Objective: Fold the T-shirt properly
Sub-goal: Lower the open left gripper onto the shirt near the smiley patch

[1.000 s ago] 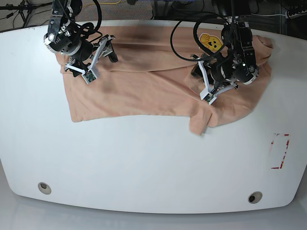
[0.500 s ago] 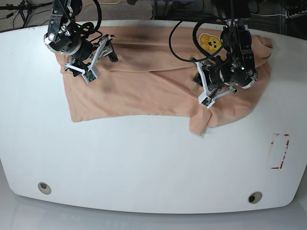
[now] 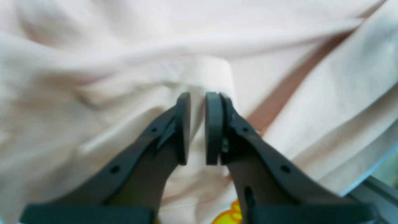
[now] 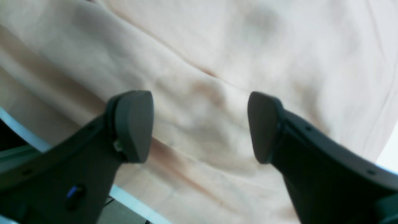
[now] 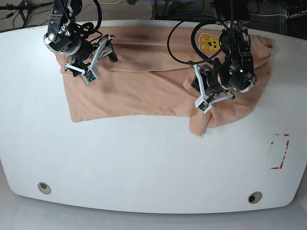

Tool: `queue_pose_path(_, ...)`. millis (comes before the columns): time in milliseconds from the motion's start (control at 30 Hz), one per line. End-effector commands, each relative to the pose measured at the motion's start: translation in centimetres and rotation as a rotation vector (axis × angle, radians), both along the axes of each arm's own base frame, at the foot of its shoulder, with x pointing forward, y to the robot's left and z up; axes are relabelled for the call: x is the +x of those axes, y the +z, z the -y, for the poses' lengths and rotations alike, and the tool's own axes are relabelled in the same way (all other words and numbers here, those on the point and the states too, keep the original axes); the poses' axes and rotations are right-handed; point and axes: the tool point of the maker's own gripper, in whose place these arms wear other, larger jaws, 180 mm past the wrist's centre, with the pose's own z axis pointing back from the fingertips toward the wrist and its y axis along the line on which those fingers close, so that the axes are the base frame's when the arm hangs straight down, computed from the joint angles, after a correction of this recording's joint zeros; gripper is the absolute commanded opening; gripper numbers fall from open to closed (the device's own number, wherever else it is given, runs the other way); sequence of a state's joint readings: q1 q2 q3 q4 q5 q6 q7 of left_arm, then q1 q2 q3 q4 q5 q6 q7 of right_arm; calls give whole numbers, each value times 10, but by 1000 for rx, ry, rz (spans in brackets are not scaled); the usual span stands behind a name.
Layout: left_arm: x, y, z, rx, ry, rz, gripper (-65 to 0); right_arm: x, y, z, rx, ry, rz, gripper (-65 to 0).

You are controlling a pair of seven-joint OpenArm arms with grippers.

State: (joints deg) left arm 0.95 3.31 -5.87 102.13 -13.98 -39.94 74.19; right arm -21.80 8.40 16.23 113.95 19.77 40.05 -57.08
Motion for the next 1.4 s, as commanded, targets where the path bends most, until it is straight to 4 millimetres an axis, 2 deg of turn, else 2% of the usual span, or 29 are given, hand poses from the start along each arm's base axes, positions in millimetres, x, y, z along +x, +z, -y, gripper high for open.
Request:
queue_pose_path(0, 15, 20, 3, -8, -6, 63, -589, 6, 9, 0, 8, 2, 38, -206)
queue_pose_path(200, 25, 39, 6, -4, -5, 118, -589, 6, 9, 0, 8, 2, 38, -206)
queue_pose_path(400, 23, 38, 6, 11, -6, 94, -576, 6, 9, 0, 10, 1, 38, -206)
queue_pose_path(467, 20, 35, 4, 24, -7, 77, -544, 6, 9, 0, 10, 1, 38, -206)
queue_pose_path(667, 6, 23, -1, 39, -1, 32, -301, 6, 8, -1, 11, 0, 36, -206)
queue_pose_path(733, 2, 19, -1, 38, -2, 19, -275, 6, 8, -1, 11, 0, 36, -206)
queue_pose_path(833, 0, 17, -1, 35, -4, 19, -274, 6, 8, -1, 11, 0, 36, -206)
queue_pose_path(1067, -17, -15, 1, 30, -31, -92, -274, 6, 8, -1, 14, -1, 36, -206)
queue_pose_path(1233, -19, -26, 8, -2, -35, -115, -279, 6, 9, -2, 17, -1, 37, -206)
queue_pose_path(1300, -19, -29, 10, -12, -36, -117, -297, 6, 9, -2, 17, -1, 37, -206)
queue_pose_path(1367, -21, -32, 13, -17, -45, -125, -349, 6, 8, -2, 16, -1, 36, -206)
